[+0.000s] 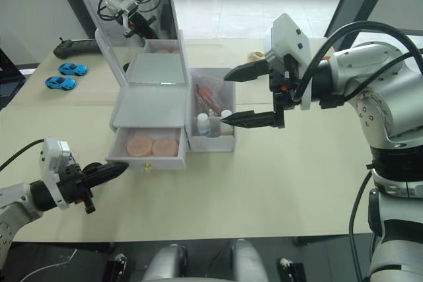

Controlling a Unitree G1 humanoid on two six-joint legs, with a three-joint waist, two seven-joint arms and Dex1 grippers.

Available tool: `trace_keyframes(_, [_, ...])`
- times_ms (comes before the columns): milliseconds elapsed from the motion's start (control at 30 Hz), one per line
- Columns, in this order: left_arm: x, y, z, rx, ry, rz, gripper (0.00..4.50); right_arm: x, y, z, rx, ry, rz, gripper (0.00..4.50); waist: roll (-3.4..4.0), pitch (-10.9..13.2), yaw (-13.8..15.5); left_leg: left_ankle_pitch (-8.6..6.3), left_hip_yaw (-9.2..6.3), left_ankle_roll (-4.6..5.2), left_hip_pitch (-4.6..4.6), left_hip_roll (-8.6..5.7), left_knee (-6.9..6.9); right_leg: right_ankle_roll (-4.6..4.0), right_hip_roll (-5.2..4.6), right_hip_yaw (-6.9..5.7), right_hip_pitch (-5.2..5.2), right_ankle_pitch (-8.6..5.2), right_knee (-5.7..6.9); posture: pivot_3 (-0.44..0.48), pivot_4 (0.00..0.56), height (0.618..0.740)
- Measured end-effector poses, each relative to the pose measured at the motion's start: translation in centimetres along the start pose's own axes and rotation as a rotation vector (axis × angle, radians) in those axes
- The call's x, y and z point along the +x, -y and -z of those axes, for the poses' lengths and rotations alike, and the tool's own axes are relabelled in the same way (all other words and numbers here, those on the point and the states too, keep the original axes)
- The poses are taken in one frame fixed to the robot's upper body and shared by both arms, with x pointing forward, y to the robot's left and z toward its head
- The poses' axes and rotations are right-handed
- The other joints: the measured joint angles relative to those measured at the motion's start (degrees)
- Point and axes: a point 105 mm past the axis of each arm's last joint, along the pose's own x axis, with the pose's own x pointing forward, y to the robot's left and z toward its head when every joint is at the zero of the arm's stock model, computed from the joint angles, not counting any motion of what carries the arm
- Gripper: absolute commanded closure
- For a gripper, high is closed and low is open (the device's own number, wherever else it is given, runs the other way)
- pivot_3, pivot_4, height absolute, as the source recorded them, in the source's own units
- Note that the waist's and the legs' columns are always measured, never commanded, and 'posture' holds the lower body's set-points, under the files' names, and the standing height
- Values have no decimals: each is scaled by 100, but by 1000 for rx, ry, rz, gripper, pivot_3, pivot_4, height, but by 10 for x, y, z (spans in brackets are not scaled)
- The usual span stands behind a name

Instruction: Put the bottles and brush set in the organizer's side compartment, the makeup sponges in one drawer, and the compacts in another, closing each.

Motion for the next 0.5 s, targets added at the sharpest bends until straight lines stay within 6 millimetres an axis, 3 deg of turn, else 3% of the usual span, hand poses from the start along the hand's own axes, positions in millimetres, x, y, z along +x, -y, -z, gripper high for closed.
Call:
trace_keyframes(200, [22,-14,3,30,35,-33,4462,-3,-1,0,2,-2,30,0,0,0,-3,0,-3,0,-6,0,1,2,4,0,-2,1,2,0,150,740])
trace_keyframes(500, [37,-20,-4,55,64,-28,4462,-14,-4,2,25,-26,63,0,0,0,-3,0,-4,1,-10,0,4,7,4,1,-2,4,-1,0,150,740])
